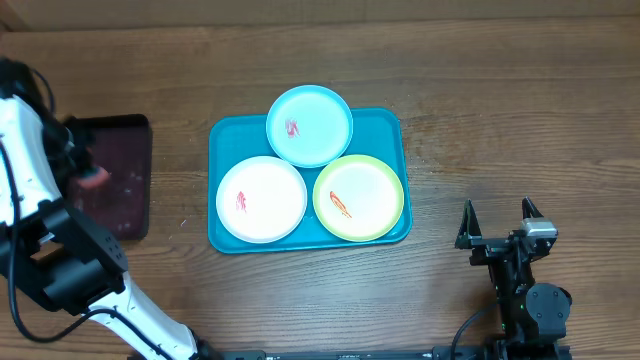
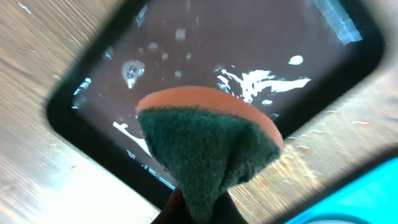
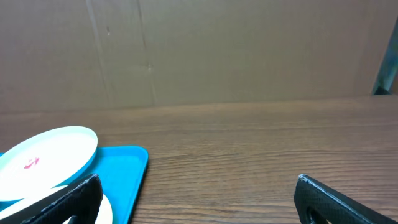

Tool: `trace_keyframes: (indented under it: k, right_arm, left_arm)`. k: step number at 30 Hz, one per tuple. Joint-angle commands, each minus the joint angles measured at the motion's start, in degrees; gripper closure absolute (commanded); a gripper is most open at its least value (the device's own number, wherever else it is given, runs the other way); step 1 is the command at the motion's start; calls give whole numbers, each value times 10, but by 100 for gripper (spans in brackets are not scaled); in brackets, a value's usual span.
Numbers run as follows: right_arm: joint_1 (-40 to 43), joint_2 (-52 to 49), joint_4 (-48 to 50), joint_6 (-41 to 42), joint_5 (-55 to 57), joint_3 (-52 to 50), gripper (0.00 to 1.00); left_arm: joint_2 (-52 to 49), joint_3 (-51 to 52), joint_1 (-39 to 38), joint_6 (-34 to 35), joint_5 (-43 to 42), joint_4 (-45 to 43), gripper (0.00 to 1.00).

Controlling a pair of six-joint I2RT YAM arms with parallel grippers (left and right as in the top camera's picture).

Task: Clean dirty plates on tray and stack at the side

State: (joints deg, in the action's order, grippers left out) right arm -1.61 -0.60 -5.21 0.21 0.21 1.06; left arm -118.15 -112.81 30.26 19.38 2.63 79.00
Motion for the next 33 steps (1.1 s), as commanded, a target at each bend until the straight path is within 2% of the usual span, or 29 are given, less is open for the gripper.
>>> trace_keyframes:
  k: [1, 5, 11, 13, 16, 24, 28, 33]
  right_arm:
    - [-3, 4, 3, -3, -3, -6, 0]
    - [-3, 4, 3, -3, -3, -6, 0]
    - [-3, 4, 3, -3, -3, -6, 0]
    - [-3, 4, 4, -3, -3, -6, 0]
    - [-3, 4, 4, -3, -3, -6, 0]
    - [-3, 4, 4, -3, -3, -6, 0]
    - [-3, 4, 4, -3, -3, -6, 0]
    - [-3, 4, 4, -3, -3, -6, 0]
  left_arm:
    - [37, -86, -9, -1, -29, 24, 96]
    - [34, -64, -35, -7, -4, 17, 96]
    - [12, 50, -59, -7, 42, -61, 96]
    - [11, 60, -59, -7, 38, -58, 96]
    - [17, 37, -59, -7, 29, -31, 96]
    - [62, -110, -60, -16, -104, 68, 96]
    - [99, -115, -76, -18, -137, 67, 96]
    - [102, -91, -152, -57, -145, 92, 96]
